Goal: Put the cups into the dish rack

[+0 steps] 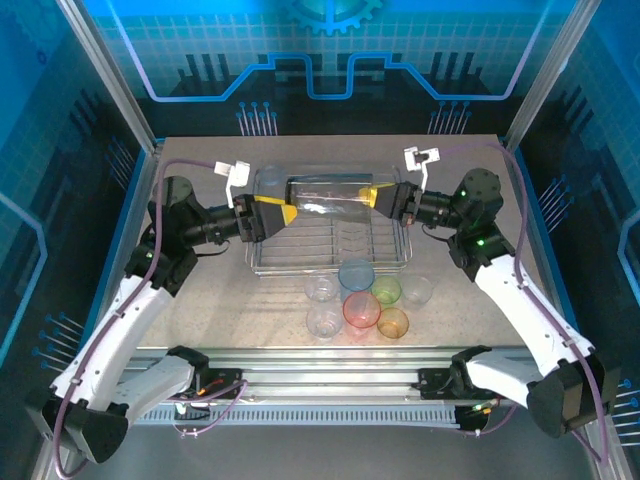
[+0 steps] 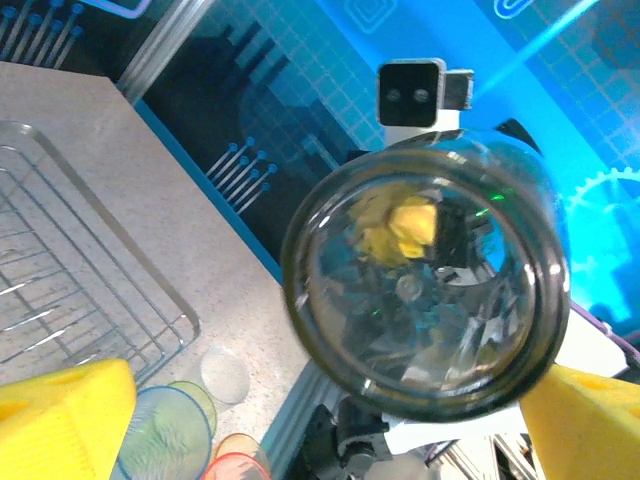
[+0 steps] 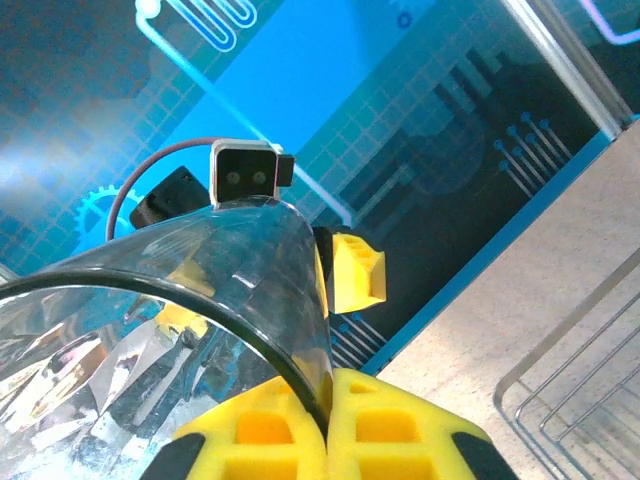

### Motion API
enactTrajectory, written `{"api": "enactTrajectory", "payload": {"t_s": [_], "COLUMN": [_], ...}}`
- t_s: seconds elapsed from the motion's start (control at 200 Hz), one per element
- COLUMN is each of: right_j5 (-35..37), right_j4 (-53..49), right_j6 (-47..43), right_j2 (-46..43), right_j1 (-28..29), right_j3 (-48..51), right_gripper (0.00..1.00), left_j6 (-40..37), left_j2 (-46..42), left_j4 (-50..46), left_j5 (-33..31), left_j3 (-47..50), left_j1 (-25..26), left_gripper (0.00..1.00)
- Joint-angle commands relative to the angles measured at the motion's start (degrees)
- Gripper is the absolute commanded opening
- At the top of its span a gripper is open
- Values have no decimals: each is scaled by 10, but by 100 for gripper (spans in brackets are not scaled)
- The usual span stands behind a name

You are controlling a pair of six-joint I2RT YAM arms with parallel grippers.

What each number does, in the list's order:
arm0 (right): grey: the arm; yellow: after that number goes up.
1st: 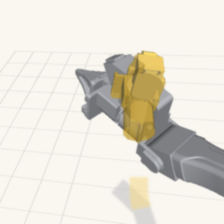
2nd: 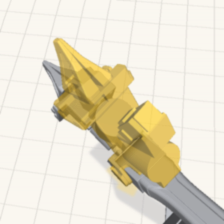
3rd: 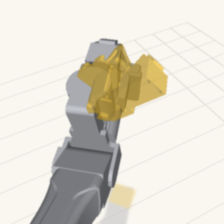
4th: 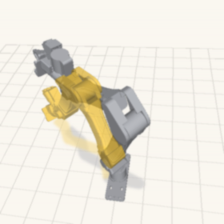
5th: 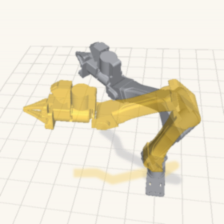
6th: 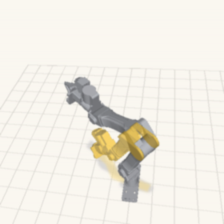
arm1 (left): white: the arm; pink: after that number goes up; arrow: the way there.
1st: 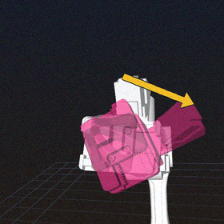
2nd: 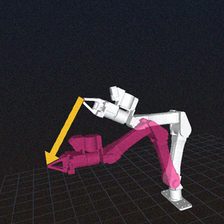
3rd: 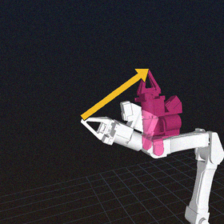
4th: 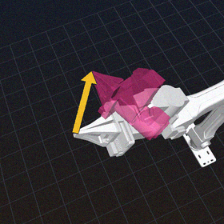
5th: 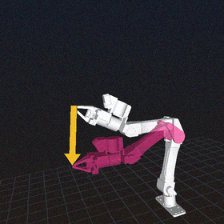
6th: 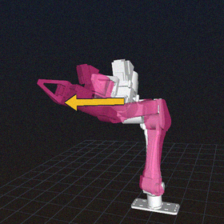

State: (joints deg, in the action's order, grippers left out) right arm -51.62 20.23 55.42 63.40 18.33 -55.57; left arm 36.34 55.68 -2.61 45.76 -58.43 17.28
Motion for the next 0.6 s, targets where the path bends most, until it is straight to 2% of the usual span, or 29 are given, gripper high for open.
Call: {"api": "enactTrajectory", "payload": {"t_s": [0.0,0.3,0.595], "right_j5": [-26,-43,-13], "right_j4": [29,7,-8], "right_j6": [5,1,-21], "right_j2": [-3,33,41], "right_j1": [12,42,53], "right_j3": [-11,-38,-46], "right_gripper": [0,0,0], "left_j6": [22,44,8], "left_j2": [0,8,29], "left_j4": [56,113,69], "left_j5": [53,83,97], "left_j3": [-5,7,-10], "left_j1": [9,13,25], "left_gripper": [99,99,99]}}
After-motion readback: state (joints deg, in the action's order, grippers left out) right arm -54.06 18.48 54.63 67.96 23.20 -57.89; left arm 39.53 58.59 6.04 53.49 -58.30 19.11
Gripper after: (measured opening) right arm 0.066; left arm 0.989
